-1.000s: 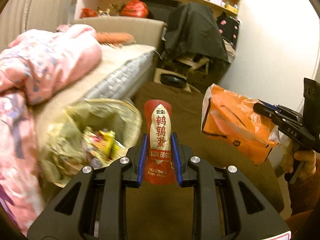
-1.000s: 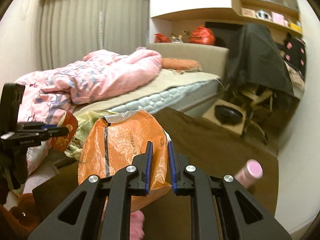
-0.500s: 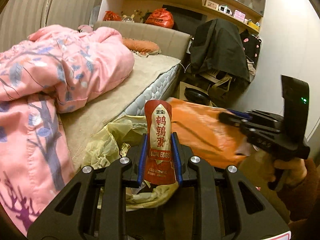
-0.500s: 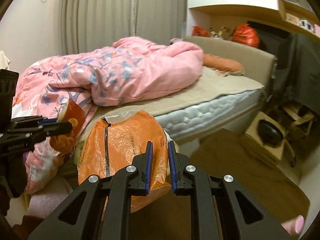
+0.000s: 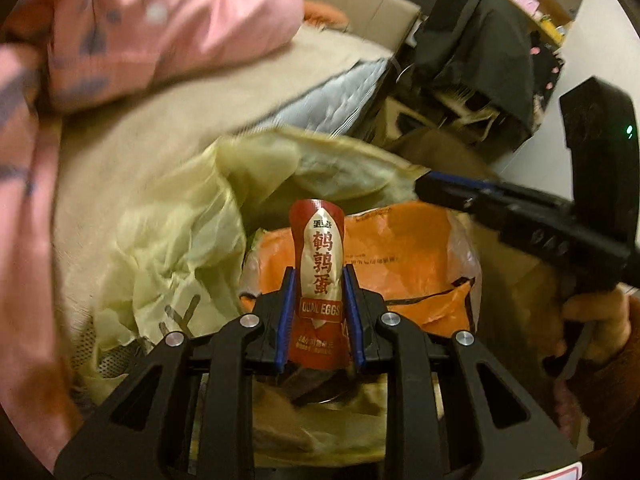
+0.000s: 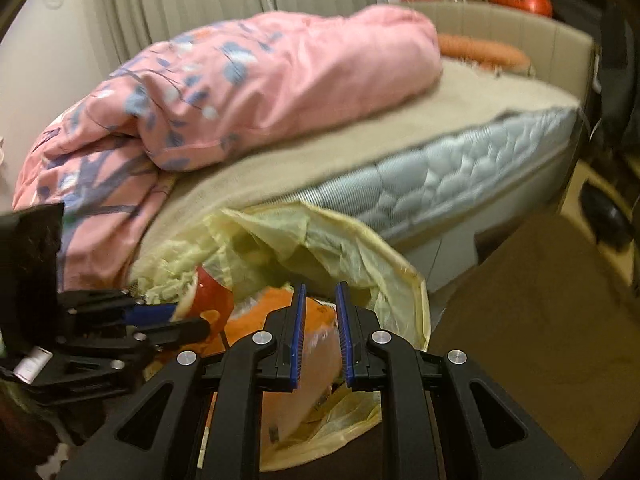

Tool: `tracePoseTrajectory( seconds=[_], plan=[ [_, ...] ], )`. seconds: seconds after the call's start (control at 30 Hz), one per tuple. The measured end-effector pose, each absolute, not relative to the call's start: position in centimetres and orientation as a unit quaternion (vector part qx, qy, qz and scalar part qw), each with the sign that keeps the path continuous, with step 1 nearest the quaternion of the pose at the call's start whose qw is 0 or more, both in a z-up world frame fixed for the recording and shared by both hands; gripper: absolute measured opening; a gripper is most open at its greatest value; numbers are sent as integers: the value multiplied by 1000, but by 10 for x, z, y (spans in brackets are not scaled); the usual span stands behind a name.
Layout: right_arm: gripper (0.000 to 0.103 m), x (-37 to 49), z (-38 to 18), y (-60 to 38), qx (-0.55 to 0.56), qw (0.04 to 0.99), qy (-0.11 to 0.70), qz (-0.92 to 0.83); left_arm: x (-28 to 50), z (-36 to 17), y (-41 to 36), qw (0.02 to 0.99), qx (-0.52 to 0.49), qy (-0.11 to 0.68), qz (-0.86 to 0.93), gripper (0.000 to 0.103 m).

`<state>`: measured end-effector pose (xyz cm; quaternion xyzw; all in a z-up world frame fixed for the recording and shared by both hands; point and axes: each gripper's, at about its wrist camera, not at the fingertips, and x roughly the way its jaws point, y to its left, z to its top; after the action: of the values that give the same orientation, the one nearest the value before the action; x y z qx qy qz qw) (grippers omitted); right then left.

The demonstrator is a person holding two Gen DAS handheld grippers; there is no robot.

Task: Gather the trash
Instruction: 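Open both tools to drop the snack pack and orange bag into the bag, then move both tools back over the table toward the pink caterpillar toy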

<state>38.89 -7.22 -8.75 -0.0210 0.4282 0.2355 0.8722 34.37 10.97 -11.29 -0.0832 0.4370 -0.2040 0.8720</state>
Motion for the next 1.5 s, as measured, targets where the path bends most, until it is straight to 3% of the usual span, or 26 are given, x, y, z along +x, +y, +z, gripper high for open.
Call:
tracePoseTrajectory(
  seconds=[0.5,0.9,1.07,1.1,1.17,1.23,1.37,1.5],
  plan=[
    [15,383,-73,-85,-51,886,410,212,364,-140,86,870,-28,456,-183,22],
    [16,326,-48,-118,-26,899,397,181,338,-100,105,893,-66,416,-158,48],
    [16,284,-38,-134,6,900,399,176,307,-69,100,905,-69,385,-166,67],
    [17,276,-36,-135,8,901,396,174,293,-60,97,909,-66,375,-170,70],
    [36,253,-30,-140,9,907,385,170,275,-49,91,914,-59,364,-168,80],
    [48,222,-22,-145,12,914,369,168,246,-39,83,919,-55,353,-166,84],
    [57,172,-12,-149,0,923,353,154,192,-27,70,926,-58,336,-161,85],
    [57,121,-10,-157,-6,930,342,137,139,-22,56,930,-53,332,-145,85]
  ],
)
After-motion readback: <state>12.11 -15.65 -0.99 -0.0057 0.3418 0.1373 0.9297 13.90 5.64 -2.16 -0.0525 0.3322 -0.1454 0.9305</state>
